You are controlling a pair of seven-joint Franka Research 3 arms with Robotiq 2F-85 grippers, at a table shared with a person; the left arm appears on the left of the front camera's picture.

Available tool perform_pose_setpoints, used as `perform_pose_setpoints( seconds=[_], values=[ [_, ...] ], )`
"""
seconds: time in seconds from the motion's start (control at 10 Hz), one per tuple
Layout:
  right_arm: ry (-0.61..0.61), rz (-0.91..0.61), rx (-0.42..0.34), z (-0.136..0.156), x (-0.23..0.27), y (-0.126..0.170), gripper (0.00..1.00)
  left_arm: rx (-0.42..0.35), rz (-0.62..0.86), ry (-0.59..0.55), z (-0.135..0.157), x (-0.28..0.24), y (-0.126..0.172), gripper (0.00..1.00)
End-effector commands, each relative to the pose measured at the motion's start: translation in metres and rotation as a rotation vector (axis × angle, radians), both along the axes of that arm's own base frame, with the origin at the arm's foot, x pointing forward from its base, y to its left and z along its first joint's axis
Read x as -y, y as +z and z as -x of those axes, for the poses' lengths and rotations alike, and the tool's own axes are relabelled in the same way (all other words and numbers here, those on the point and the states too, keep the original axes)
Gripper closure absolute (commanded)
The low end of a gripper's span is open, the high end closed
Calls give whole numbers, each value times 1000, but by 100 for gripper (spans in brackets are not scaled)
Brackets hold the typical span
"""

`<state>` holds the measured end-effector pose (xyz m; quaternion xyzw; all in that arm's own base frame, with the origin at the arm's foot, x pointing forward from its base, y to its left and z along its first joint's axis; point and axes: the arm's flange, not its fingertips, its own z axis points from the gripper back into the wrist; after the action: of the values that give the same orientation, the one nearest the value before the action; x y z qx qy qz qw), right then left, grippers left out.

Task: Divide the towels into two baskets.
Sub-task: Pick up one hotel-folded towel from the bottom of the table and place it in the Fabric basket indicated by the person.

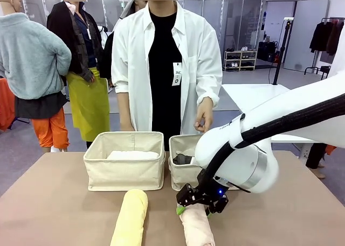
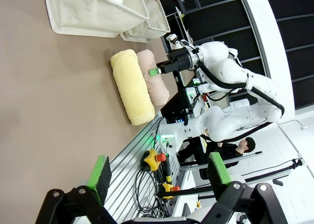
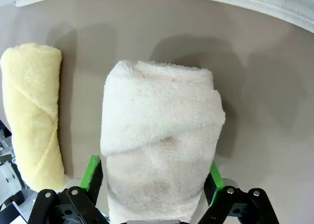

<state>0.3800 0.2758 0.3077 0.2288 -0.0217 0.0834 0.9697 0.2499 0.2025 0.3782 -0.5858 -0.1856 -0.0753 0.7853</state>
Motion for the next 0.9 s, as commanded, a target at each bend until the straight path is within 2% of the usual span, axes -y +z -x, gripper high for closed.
perform_pose_setpoints(
  seconds=[0.0,0.1,0.2,0.3,0.5,0.6,0.7,0.8],
  values=[
    [26,49,-11,1,-8,4,14,11,6,-3,5,1,2,0],
    [46,53,-2,1,-5,6,59,11,6,-3,5,1,2,0],
    [50,61,0,2,-5,7,73,11,6,-3,5,1,2,0],
    [55,79,9,3,-4,9,100,11,6,-3,5,1,2,0],
    [58,118,40,4,-1,16,100,11,6,-3,5,1,2,0],
    [60,127,39,6,2,23,95,11,6,-3,5,1,2,0],
    [87,142,26,7,10,39,100,11,6,-3,5,1,2,0],
    [127,120,34,8,14,64,100,11,6,-3,5,1,2,0]
  ],
)
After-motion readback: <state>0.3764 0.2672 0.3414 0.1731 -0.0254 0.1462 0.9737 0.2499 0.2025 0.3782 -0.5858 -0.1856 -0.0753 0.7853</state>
